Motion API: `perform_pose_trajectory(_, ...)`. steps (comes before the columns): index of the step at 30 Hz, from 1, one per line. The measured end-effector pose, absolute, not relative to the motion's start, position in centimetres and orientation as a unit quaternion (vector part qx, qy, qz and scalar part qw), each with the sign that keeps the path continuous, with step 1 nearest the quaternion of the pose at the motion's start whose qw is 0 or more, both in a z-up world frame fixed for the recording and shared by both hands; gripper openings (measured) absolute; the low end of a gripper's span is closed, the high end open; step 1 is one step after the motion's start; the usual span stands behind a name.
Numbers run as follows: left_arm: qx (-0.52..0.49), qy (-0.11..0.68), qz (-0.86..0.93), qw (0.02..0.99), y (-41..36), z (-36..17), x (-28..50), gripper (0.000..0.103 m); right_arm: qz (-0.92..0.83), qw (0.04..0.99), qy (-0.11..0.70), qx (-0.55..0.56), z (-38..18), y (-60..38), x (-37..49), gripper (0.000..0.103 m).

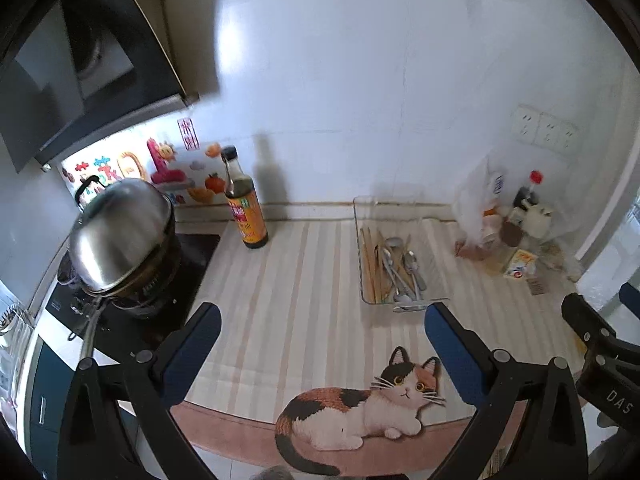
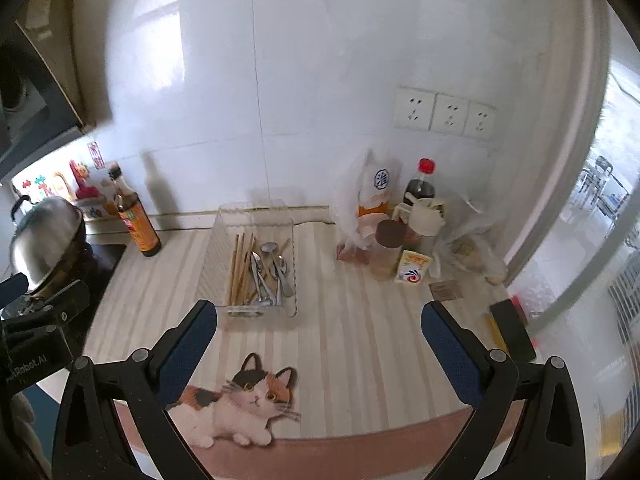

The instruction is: Organize utensils

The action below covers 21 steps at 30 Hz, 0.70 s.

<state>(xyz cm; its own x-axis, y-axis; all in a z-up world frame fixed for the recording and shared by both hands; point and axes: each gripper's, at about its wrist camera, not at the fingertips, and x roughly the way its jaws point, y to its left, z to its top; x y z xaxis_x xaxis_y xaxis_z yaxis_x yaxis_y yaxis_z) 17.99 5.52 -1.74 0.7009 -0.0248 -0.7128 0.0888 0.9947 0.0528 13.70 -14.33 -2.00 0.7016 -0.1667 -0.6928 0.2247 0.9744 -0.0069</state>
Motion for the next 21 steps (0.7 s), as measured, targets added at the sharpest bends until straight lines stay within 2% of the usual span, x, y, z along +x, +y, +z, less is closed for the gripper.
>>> perform_pose_trajectory(10, 0.033, 0.352, -0.036, 0.935, 5.9, 1.8, 13.1, 0.103, -0.115, 0.937, 0.329, 0.032, 2.6, -13.6, 7.2, 0.103)
perform_pose_trajectory(21, 0.027, 0.353, -0.019, 0.935, 4.7, 3.3, 12.1, 0.103, -0.096, 0.939, 0.328, 0.031, 4.3, -15.0, 6.6, 0.103)
